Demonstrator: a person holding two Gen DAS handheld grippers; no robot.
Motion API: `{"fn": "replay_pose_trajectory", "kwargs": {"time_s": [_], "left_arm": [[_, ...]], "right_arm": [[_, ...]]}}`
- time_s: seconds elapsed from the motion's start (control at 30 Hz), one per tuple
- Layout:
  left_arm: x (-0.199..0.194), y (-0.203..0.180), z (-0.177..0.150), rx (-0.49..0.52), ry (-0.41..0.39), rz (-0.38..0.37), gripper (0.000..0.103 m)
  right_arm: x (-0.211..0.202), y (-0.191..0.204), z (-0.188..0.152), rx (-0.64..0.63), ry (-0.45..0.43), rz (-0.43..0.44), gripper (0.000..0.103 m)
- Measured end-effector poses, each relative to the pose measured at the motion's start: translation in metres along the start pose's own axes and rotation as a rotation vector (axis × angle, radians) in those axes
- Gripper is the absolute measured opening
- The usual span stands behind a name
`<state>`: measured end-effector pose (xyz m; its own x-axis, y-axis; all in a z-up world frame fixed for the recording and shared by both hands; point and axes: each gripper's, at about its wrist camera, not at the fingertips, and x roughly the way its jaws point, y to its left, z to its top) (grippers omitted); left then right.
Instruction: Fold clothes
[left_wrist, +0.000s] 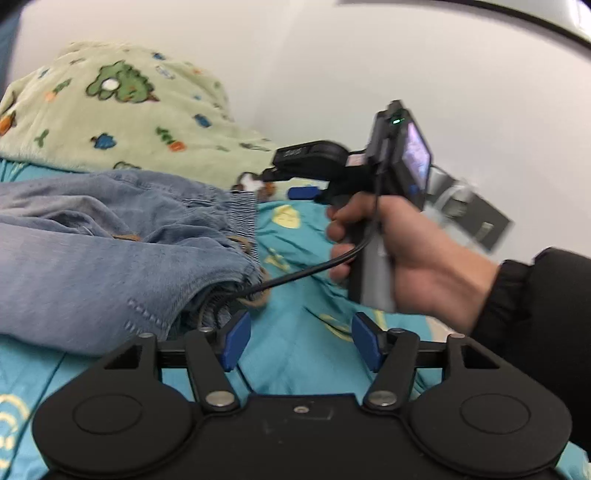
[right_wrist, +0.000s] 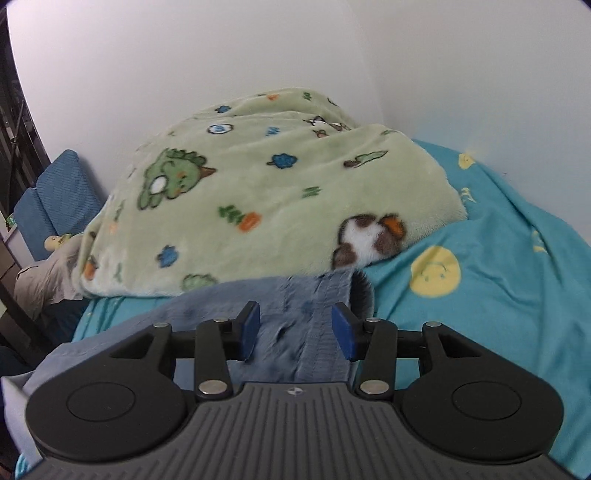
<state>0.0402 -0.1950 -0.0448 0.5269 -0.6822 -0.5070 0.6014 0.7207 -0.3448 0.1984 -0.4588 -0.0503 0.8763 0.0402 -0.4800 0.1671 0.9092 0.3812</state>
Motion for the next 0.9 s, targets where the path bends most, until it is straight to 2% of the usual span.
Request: {"fn": "replay_pose_trajectory", "kwargs": {"time_s": [0.2,0.27,0.4,0.57,0.67,0.8,0.9], "left_arm": [[-0.075,-0.009,-0.013,0.051,-0.034,-0.023,0.058],[-0.097,-0.008,-0.016,0.056,-0.038,-0.037,0.058],[-0.136,-0.005,-0.023,0.084,-0.064,-0.062,0.061],[-0.171,-0.001,-0.028,0.093,-0.098,-0.075,0.063],[-0.177,0.006,-0.022,0.076,-0.136,-0.053,0.064],[-0.163,0.022,0.002,0.032,-0.168,-0.009,0.065],[-0.145,0.045,0.024,-0.022,-0.190,0.027,0.065]], "right_arm": [[-0.052,0.032,-0.043,0.072,-0.024,-0.016,0.047],[-0.063,0.039,-0.058,0.112,-0.005,-0.011,0.047],[-0.078,0.059,-0.068,0.112,0.000,-0.045,0.049],[-0.072,0.057,-0.086,0.176,0.018,-0.060,0.051],[-0.061,0.045,-0.100,0.244,0.050,-0.068,0.051],[-0.051,0.034,-0.116,0.325,0.109,-0.037,0.052],[-0.036,0.041,-0.126,0.252,0.205,-0.034,0.049]]}}
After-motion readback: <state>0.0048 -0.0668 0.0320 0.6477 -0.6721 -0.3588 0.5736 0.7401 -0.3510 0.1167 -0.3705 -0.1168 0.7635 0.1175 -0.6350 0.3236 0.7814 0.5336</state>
